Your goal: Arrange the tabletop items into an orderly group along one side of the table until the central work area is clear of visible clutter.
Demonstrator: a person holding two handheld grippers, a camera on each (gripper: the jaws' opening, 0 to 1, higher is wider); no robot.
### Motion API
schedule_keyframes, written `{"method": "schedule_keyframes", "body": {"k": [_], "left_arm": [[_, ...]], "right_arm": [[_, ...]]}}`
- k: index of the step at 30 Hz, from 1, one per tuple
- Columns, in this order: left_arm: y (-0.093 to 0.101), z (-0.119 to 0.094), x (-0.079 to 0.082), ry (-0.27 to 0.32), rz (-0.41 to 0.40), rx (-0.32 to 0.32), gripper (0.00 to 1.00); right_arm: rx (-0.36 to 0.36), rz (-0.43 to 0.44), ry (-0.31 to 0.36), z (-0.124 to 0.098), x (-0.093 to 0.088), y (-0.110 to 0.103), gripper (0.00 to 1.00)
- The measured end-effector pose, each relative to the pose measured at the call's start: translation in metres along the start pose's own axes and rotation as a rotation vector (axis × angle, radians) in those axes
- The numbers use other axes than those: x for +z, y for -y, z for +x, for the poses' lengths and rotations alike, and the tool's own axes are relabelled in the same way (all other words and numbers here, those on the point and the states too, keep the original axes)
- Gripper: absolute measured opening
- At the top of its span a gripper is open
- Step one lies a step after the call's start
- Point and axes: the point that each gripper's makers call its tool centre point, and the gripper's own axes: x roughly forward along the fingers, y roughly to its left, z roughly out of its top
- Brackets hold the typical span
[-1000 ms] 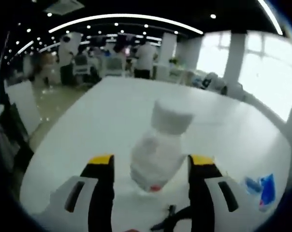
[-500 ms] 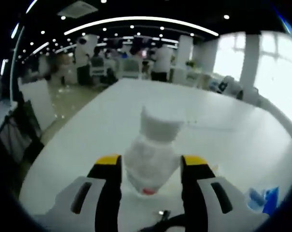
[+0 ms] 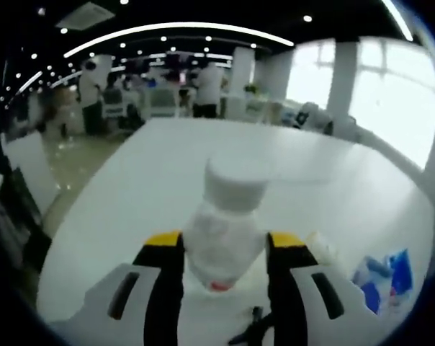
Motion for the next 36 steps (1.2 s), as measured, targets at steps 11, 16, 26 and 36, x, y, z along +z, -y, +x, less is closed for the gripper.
{"method": "schedule_keyframes", "body": {"k": [11,16,26,36], "left_arm": [[0.002,-0.001,0.0,-0.019,0.057,-0.101,0.42],[0.002,0.0,-0.001,-0.033,0.041,-0.102,0.43],[0.002,-0.002,-0.007,-0.01,-0.022,0.0,0.67],[0.002,-0.011,-0.019,0.021,-0.081,0.211,0.67]], "right_arm": [[-0.002,-0.007,-0.003,0.0,0.0,-0.001,0.56],[0.003,-0.004,-0.005,0.0,0.0,-0.001,0.56],[0.006,-0.006,-0.004,0.0,0.0,-0.002,0.55],[0.001,0.003,0.005,-0.001,0.001,0.0,0.55]]}}
